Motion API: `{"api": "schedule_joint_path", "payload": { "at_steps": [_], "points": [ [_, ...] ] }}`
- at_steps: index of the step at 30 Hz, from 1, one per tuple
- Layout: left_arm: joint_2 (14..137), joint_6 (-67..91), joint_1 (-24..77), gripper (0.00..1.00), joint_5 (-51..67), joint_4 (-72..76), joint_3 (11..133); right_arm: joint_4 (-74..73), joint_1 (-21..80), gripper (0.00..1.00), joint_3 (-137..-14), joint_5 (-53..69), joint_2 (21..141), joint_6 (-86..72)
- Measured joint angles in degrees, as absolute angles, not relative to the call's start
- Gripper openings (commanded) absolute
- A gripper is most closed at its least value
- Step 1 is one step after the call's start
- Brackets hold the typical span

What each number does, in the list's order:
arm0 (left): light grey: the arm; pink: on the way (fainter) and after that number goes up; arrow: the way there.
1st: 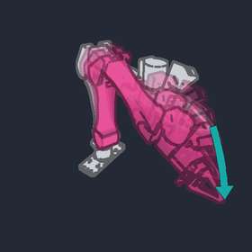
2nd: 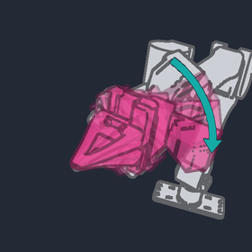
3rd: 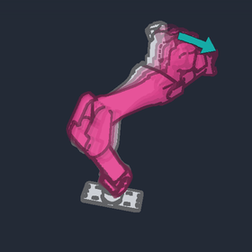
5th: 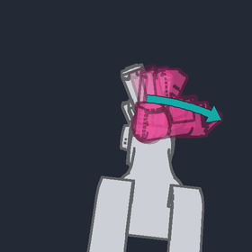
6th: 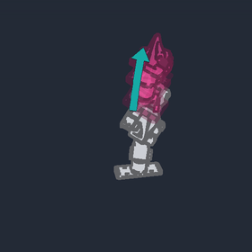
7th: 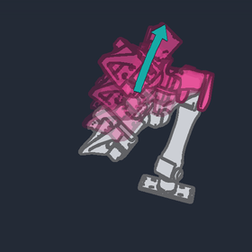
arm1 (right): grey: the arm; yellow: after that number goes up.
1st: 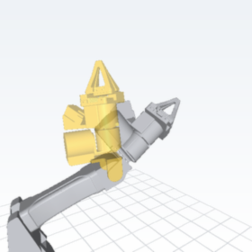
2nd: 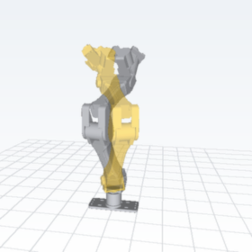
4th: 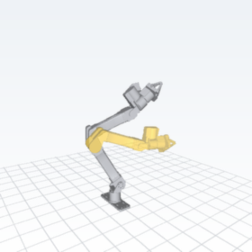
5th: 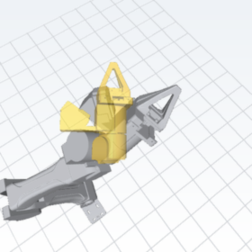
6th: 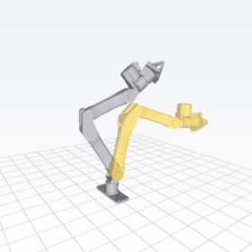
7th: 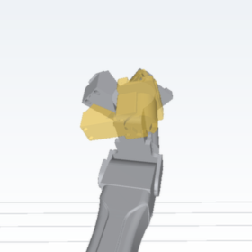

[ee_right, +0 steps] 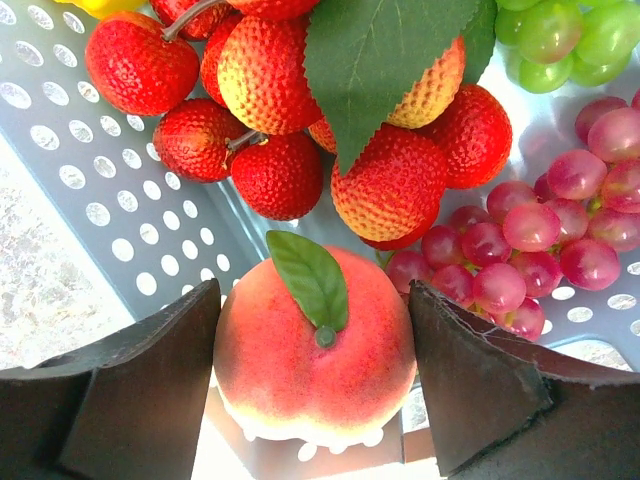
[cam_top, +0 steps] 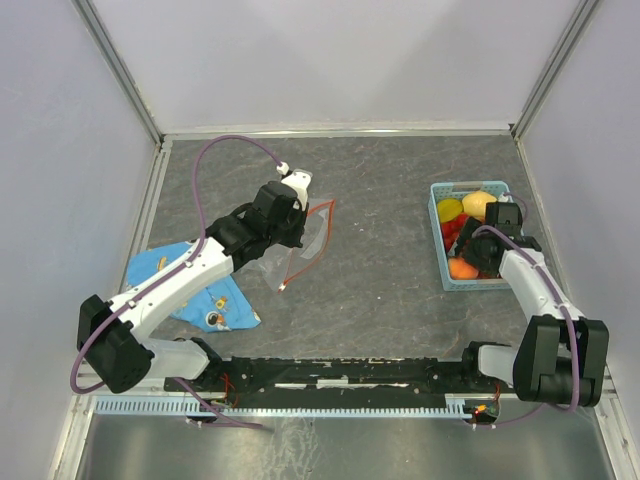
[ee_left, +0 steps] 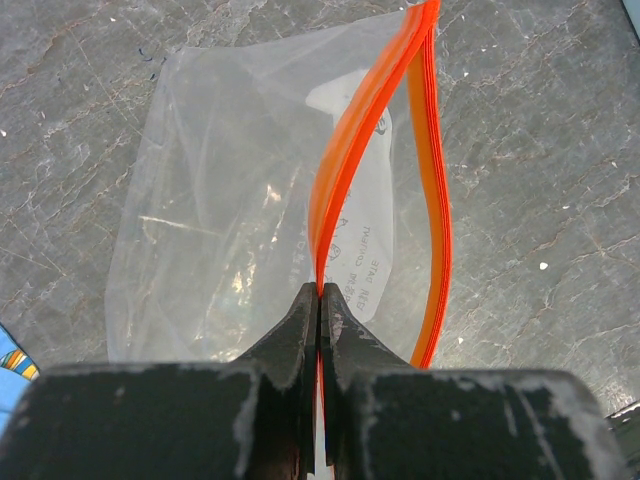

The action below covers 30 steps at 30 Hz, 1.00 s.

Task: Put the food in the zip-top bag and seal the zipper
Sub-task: Pick up the fake fruit from the bin.

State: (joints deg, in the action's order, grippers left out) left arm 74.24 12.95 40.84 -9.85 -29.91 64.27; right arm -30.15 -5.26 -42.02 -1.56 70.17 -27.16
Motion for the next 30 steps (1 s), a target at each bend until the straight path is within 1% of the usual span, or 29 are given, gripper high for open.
{"api": "schedule_joint_path", "payload": {
  "at_steps": [9,13,18,23,30],
  "points": [
    [74.2,13.0,40.8,0.03,-9.7,-29.9,64.3,-32.0,-5.3,0.65,-43.5,-1.6,66.2,-27.2],
    [74.2,13.0,40.8,0.03,-8.9,-29.9,64.3,-31.6,-5.3,0.67,-44.5,-2.5,64.7,-27.1],
    [74.3,13.0,40.8,0.03,-8.8,-29.9,64.3,-30.3,-5.3,0.74,-44.5,-2.5,67.2,-27.1],
    [74.3,13.0,40.8,0.03,-8.8,-29.9,64.3,-30.9,-5.3,0.84,-44.4,-2.0,68.9,-26.7],
    [74.5,13.0,40.8,0.03,-8.6,-29.9,64.3,-34.3,-5.3,0.89,-44.5,-0.4,69.0,-25.1]
  ]
}}
